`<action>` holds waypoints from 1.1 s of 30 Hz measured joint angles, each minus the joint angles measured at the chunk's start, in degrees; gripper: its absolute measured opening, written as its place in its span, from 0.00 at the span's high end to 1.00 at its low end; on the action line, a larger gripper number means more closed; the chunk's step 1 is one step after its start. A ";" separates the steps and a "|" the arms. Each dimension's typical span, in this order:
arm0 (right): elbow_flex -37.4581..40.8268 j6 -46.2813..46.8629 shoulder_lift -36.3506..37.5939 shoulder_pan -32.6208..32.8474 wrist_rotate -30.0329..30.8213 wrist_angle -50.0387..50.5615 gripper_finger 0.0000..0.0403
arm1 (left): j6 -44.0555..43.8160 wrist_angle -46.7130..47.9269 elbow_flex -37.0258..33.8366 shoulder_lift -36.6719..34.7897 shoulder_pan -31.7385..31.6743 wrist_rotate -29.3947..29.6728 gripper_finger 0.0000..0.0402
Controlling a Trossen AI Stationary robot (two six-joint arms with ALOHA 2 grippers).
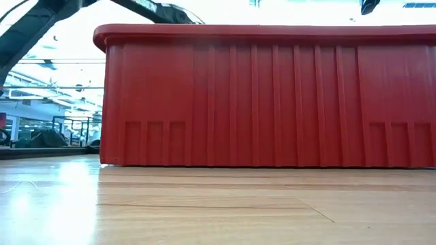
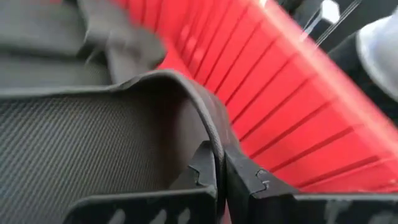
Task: Pick and place slides into bin
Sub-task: Put the black slide into the red container
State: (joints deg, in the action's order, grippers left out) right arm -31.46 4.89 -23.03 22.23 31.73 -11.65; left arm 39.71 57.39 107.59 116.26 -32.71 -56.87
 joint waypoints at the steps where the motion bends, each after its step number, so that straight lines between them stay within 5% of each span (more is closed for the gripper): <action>1: 0.00 0.00 0.00 0.01 0.00 -0.01 1.00 | 0.41 0.00 -0.02 1.01 -0.11 0.66 1.00; 23: 0.00 1.95 -0.02 -0.01 0.07 0.80 1.00 | 9.26 -4.60 0.00 6.04 3.95 20.22 1.00; 33: 0.00 1.97 -0.02 -0.01 -0.17 0.80 1.00 | 7.88 -9.26 0.00 6.04 6.70 27.83 0.88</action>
State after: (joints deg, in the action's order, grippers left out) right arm -31.46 6.85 -23.05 22.22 31.55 -10.85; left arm 47.59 48.13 107.59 122.30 -26.01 -29.04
